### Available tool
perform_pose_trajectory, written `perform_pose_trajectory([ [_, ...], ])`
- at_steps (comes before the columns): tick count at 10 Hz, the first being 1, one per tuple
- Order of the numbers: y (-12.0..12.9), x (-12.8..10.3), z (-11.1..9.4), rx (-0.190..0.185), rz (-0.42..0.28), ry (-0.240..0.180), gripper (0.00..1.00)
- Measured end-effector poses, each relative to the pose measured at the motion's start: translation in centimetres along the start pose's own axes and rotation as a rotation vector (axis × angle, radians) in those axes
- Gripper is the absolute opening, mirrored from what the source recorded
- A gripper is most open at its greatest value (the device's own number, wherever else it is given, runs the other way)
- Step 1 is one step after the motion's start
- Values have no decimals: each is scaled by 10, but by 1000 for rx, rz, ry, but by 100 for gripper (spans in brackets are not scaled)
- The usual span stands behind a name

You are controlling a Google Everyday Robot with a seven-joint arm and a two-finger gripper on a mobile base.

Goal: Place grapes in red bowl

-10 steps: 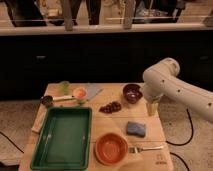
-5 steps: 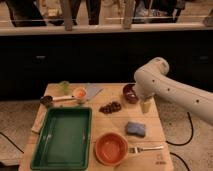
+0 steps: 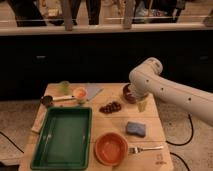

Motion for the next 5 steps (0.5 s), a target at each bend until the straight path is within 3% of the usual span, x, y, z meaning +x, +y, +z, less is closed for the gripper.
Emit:
perform_pose_trajectory([
  [5, -10, -13, 12, 0, -47, -2, 80],
])
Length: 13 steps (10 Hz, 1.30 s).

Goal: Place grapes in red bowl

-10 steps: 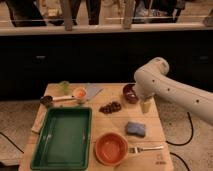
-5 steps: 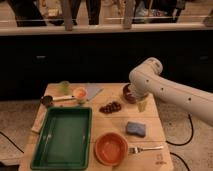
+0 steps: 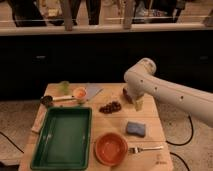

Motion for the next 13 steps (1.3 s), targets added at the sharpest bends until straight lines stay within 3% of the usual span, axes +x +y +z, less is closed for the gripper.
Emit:
perform_pose_trajectory([
  [13, -8, -33, 39, -22, -2, -85, 80],
])
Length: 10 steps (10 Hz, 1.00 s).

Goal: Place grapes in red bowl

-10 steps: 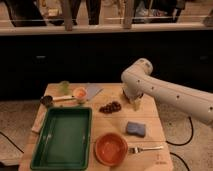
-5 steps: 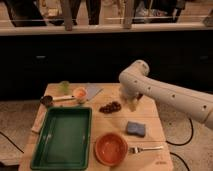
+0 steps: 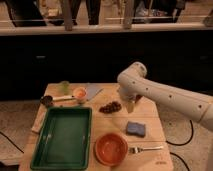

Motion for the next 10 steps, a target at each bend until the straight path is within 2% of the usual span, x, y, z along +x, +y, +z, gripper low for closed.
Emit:
perform_pose_trajectory([
  [10, -5, -10, 36, -18, 14, -66, 80],
])
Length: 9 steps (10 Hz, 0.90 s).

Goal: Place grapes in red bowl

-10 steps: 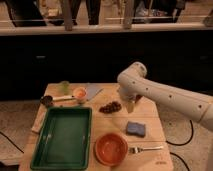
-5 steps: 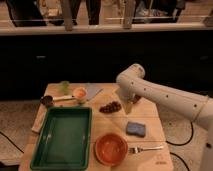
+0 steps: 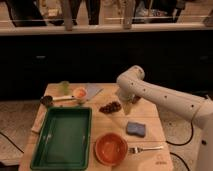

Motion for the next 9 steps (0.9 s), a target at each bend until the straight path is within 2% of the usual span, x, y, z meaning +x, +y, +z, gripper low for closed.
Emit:
perform_pose_trajectory([
  [9, -3, 4, 34, -23, -20, -37, 80],
])
